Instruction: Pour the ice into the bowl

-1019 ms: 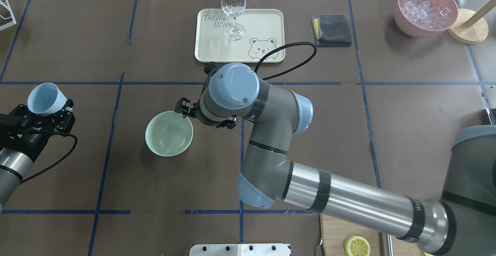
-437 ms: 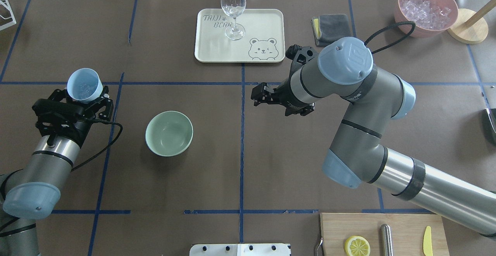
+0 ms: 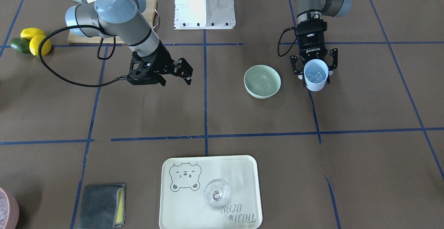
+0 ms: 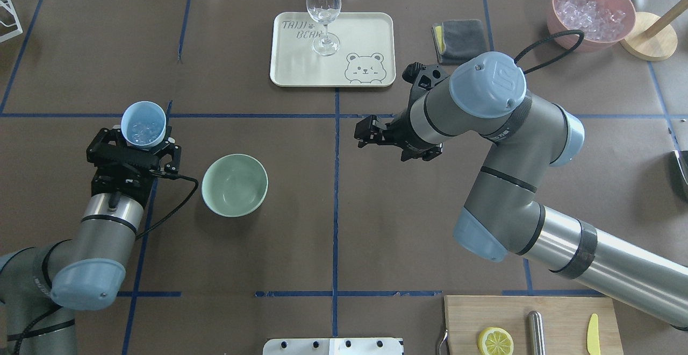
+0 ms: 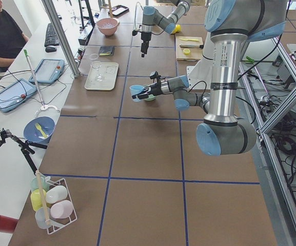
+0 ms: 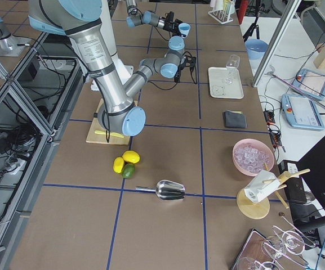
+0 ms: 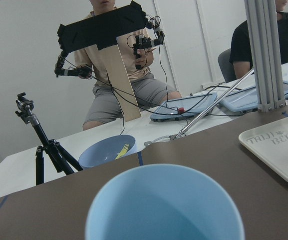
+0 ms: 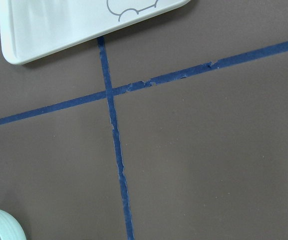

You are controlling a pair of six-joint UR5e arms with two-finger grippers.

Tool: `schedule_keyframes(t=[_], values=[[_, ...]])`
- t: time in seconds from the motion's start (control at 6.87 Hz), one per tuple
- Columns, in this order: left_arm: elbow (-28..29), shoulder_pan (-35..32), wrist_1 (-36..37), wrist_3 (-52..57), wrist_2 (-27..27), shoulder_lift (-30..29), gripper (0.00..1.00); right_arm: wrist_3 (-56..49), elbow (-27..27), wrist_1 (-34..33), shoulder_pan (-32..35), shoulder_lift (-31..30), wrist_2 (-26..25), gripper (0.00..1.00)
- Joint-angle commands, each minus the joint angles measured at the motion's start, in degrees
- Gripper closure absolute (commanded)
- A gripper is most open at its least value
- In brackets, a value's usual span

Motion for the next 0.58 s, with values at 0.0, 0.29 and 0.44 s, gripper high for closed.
schedule_keyframes(t=[0.0,0.29,0.44], values=[[-1.4,3.2,20.4,2.7,3.2,-6.0,1.0,0.0,-0.1,0.2,0.0,0.0,-0.1,0.0],[-1.6,3.5,28.5,15.3,8.1,-6.8,1.0,0.0,-0.2,0.2,-0.1,0.1,-0.2,0.0],[-1.6,3.8,28.6,20.5,9.4,-6.8,1.0,0.0,-0.3,0.2,-0.1,0.1,-0.2,0.0]])
